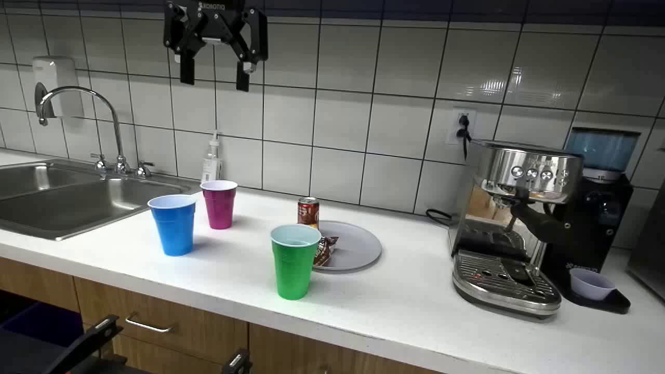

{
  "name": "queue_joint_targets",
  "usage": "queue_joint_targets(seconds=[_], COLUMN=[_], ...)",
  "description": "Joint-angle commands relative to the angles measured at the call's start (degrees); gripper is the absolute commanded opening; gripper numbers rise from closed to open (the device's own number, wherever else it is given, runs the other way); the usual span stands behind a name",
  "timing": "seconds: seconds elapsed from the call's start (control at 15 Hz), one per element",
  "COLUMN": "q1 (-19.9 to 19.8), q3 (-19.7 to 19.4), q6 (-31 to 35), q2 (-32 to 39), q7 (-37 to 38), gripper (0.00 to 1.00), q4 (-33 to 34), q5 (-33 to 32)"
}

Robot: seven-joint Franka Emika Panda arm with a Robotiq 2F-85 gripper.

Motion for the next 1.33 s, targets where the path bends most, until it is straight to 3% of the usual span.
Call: queue_joint_targets(seconds=[0.0, 1.07, 1.27], q1=[0.3, 0.3, -0.6], q3=[-0.3, -0.3, 0.9], q6=[-0.1, -0.1, 2.5], q2=[0.0, 0.0, -0.5], q7=[0.1, 0.1, 1.6], gripper=[1.00, 1.00, 1.00], q4=[0.1, 0.1, -1.4], q5=[-0.2, -0.2, -3.2])
